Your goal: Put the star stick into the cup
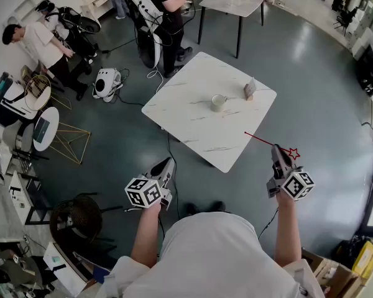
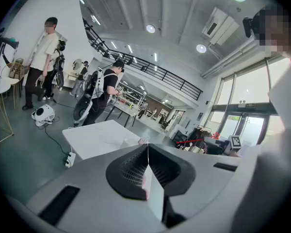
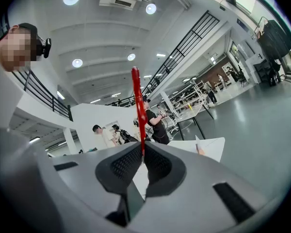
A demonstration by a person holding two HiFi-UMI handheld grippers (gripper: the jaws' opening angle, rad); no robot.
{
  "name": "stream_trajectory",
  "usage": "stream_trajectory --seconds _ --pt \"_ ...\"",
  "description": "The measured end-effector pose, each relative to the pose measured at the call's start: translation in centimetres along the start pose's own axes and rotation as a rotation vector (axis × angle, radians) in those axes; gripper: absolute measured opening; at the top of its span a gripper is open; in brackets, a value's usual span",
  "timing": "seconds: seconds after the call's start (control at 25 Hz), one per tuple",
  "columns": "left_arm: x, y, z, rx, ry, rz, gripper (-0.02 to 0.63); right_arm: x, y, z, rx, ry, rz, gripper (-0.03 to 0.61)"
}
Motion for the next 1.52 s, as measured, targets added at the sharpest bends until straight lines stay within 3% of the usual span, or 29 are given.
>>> stream_trajectory --seconds 0.96,1.52 --pt "-1.3 -0.6 0.3 0.032 0.018 0.031 0.014 0.0 -0.6 0.3 0.036 0.005 -0.039 0.034" --pt "-3.7 -4.0 -0.8 0.06 0.027 0.046 0.014 -0.2 -3.7 2.1 0.077 0.043 -0.055 0.034"
Point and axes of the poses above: the fingertips, and each gripper's own axes: z backward along the fingers, y to its left, x out of its top, the point moved 6 cm from there along z, backward along the fingers, and after that the axes turned 7 degrees about -z, right-handed, at the moved point
